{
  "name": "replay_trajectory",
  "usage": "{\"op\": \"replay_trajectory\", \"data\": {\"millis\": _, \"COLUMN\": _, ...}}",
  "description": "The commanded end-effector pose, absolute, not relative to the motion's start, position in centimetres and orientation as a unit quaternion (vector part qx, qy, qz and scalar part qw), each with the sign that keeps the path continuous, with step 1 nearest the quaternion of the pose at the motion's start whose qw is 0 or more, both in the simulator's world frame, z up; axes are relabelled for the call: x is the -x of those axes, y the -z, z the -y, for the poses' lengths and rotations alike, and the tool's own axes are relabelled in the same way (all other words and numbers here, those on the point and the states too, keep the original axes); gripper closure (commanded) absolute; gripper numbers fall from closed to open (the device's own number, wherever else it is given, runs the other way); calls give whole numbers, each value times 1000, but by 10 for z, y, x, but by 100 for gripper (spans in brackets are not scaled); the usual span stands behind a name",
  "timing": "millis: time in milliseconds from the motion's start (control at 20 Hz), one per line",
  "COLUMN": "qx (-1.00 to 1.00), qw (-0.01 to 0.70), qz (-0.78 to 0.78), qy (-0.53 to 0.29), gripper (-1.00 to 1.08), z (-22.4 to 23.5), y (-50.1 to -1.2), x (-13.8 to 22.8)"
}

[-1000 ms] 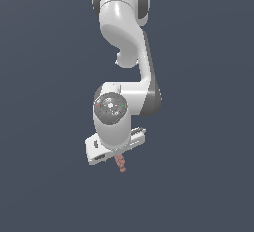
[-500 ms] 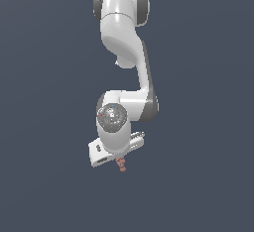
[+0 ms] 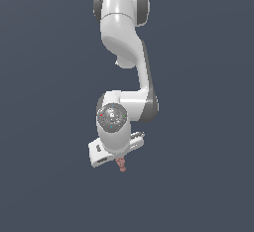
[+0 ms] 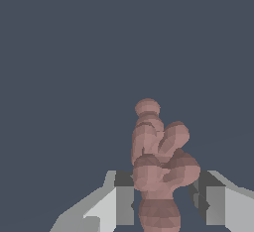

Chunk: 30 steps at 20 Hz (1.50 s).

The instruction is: Pick up the object and move it to a goal position.

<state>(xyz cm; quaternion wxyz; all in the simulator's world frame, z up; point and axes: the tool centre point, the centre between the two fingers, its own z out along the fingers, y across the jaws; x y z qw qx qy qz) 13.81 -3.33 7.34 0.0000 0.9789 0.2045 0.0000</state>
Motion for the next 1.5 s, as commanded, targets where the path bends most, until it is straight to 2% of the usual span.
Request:
{"op": "replay_trajectory", "data": {"millis": 0, "qx": -979, "qw": 0, "qz": -205, "qy": 0, "gripper": 108, "z": 33, "y": -74, "x": -138}}
{"op": "replay_trajectory", "data": {"millis": 700, "qx": -979, "qw": 0, "qz": -205, "qy": 0, "gripper": 108, "z": 28, "y": -94, "x": -114}}
{"op": "replay_trajectory", "data": {"millis": 1450, "qx": -979, "qw": 0, "qz": -204, "qy": 0, "gripper": 108, "z": 13, "y": -154, "x": -47}}
